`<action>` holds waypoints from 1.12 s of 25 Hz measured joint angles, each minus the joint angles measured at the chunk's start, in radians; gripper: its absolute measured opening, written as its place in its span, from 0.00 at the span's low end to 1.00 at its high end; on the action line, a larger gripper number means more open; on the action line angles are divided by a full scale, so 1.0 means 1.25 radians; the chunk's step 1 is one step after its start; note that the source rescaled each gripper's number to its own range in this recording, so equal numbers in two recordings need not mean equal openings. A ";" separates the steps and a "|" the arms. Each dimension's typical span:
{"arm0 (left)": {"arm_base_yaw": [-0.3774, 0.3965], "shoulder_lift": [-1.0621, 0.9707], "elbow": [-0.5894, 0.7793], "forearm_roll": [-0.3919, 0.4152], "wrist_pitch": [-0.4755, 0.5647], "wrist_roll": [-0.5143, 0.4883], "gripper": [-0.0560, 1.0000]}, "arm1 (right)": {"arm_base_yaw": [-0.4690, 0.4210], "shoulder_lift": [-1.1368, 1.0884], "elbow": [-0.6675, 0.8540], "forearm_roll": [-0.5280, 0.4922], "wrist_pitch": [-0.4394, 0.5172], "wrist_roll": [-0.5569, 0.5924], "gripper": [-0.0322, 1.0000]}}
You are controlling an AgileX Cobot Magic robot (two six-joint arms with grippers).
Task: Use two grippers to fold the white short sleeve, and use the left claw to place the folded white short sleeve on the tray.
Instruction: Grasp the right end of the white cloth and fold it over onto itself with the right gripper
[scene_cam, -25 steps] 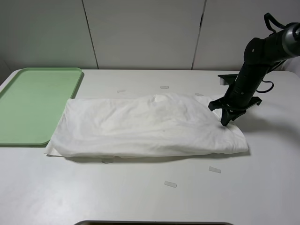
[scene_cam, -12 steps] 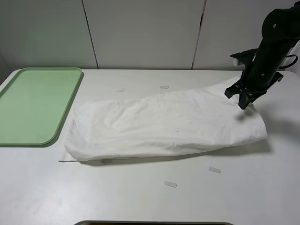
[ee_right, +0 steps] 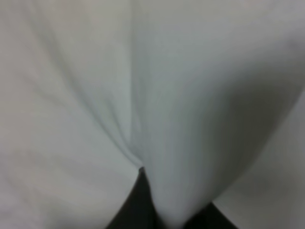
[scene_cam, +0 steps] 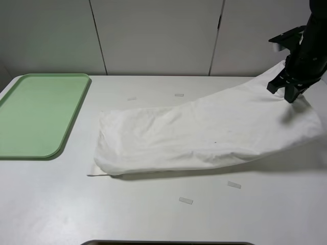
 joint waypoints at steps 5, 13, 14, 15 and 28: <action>0.000 0.000 0.000 0.001 0.000 -0.001 0.98 | -0.004 -0.003 -0.068 -0.046 0.054 0.000 0.06; 0.000 0.000 0.000 0.001 0.000 -0.001 0.98 | -0.073 -0.003 -0.175 -0.122 0.109 -0.025 0.06; 0.000 0.000 0.000 0.001 0.000 -0.001 0.98 | -0.087 -0.003 -0.181 -0.125 0.109 -0.026 0.06; 0.000 0.000 0.000 0.001 0.000 -0.001 0.98 | -0.105 -0.003 -0.188 -0.128 0.109 -0.027 0.06; 0.000 0.000 0.000 0.001 0.000 -0.001 0.98 | -0.115 0.043 -0.192 -0.071 0.123 -0.037 0.06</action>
